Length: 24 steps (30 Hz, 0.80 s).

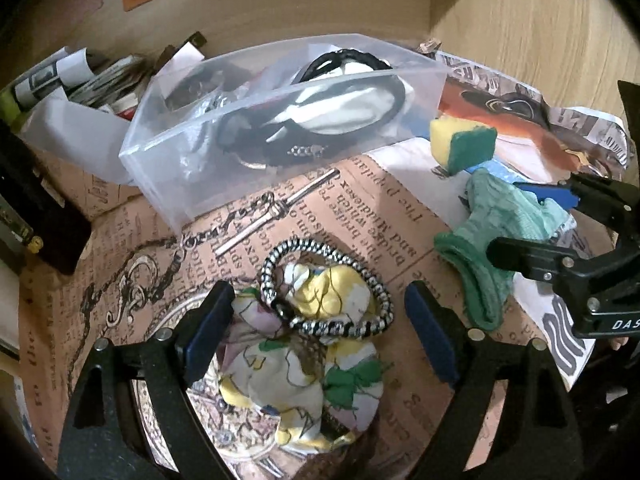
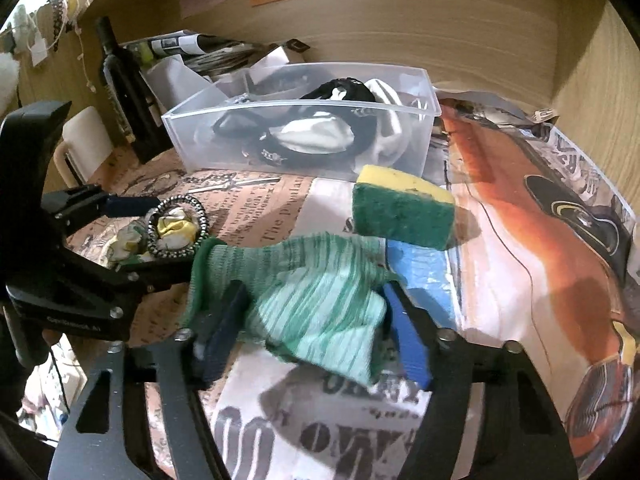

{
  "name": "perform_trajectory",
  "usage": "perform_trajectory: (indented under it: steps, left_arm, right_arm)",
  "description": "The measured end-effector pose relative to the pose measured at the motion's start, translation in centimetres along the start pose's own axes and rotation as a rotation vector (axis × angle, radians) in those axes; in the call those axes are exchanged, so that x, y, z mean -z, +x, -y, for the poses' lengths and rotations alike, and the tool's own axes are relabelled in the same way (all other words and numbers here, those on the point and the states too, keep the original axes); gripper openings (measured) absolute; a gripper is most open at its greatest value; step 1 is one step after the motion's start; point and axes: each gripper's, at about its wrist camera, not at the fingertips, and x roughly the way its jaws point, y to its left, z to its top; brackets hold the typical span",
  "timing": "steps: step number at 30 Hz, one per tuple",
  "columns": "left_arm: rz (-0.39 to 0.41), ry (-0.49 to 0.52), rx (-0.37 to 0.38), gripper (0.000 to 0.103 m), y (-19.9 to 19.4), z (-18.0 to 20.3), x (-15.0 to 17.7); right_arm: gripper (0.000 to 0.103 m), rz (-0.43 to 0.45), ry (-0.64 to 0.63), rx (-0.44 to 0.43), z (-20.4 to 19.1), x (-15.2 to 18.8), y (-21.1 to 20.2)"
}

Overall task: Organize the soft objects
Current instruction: 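Grasp the green knitted cloth with the right tool while the left tool grasps the beaded bracelet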

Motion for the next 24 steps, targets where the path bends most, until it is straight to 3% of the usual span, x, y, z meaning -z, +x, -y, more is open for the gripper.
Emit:
perform_trajectory:
  steps: [3, 7, 14, 19, 22, 24]
  left_arm:
    - [0.0, -0.015, 0.012, 0.087, 0.2, -0.1, -0.3]
    - [0.011, -0.007, 0.014, 0.071, 0.2, 0.2, -0.4]
    - [0.02, -0.027, 0.018, 0.063, -0.1, -0.3, -0.7]
    - [0.074, -0.038, 0.022, 0.062, -1.6, -0.7, -1.2]
    - [0.101, -0.041, 0.028, 0.048, -2.4, -0.9, -1.7]
    - [0.105, -0.045, 0.032, 0.045, -2.5, -1.1, -1.8]
  right_arm:
    - [0.049, 0.005, 0.006, -0.002, 0.1, 0.1, 0.0]
    - [0.041, 0.01, 0.022, -0.011, 0.5, 0.0, 0.0]
    - [0.038, 0.02, 0.035, -0.021, 0.5, -0.1, 0.0]
    - [0.037, 0.033, 0.038, -0.028, 0.5, -0.2, -0.2]
    - [0.036, 0.045, 0.034, -0.032, 0.4, -0.4, -0.5]
    - [0.036, 0.053, 0.03, -0.034, 0.3, -0.5, -0.7]
